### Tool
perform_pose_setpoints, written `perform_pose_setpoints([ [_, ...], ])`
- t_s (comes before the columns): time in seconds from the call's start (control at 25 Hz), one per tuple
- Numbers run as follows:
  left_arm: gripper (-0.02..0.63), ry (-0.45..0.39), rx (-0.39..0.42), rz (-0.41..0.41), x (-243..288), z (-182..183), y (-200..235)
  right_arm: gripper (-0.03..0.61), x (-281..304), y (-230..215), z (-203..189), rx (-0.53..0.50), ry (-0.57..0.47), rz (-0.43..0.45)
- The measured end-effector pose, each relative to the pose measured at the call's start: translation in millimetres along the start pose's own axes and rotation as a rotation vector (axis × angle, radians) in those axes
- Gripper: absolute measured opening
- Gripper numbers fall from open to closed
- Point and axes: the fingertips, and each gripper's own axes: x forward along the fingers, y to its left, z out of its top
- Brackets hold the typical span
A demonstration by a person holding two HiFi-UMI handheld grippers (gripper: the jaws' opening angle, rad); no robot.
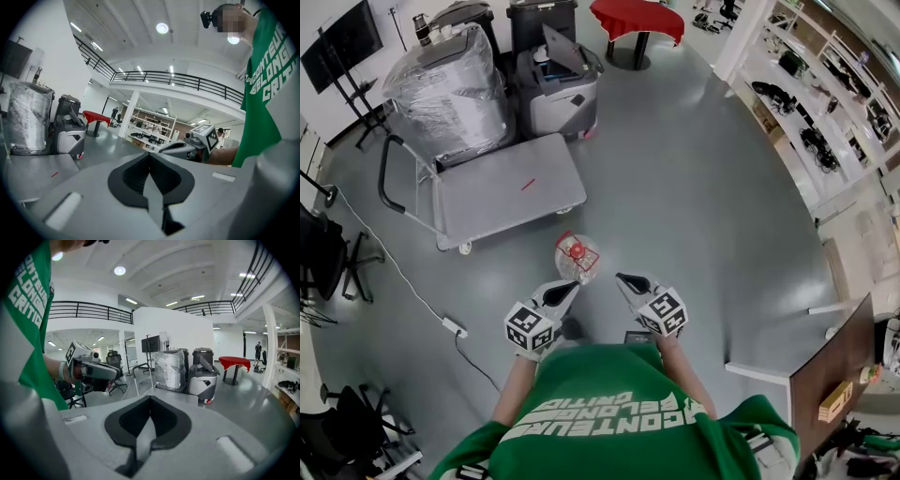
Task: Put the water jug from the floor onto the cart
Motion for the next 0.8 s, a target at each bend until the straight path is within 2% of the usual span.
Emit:
perform_pose_setpoints([
  [0.44, 0.008, -0.039, -0.011, 0.000, -10, 14, 38, -0.011, 43, 11, 10, -0.036, 0.048, 0.040],
  [0.8, 0.008, -0.058, -0.044, 0.071, -30, 13, 71, -0.011, 65, 18, 10, -0.066, 0.086, 0.090],
])
